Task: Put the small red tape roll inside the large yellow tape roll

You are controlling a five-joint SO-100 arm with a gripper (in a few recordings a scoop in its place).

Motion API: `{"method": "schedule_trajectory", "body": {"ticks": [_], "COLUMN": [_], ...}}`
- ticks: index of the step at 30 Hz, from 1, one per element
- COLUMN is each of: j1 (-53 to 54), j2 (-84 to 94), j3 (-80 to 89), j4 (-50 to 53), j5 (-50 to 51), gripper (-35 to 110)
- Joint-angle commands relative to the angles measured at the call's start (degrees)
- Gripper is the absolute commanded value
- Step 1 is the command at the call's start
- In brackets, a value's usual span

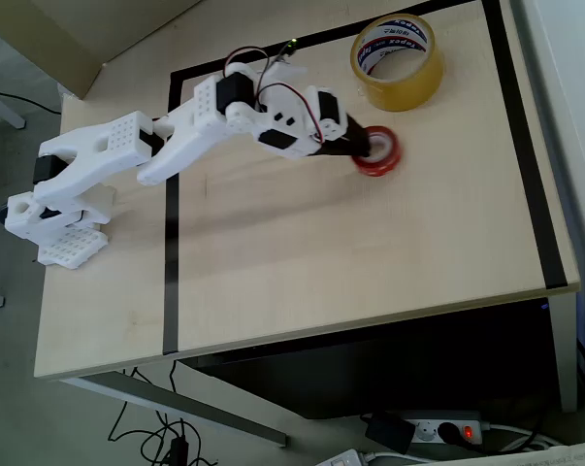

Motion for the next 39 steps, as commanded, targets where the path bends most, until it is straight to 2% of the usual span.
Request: {"method": "schedule_trajectory", "body": {"ticks": [1,6,9,14,17,20,32,39], "j1": [-0.62,-0.88,-0.88,-0.79,-0.53,-0.88,-5.45,-3.60], "j2": [7.12,11.60,16.87,16.17,20.04,24.87,48.25,47.99], "j3": [-2.37,-2.20,2.72,-2.90,-2.90,-2.20,39.11,45.09], "j4": [13.01,21.27,21.27,20.65,20.39,21.09,21.27,21.27], "j5": [-0.62,-0.62,-0.53,-0.79,-0.79,-0.97,-2.11,-2.11], "gripper": [0,0,0,0,9,9,12,19]}}
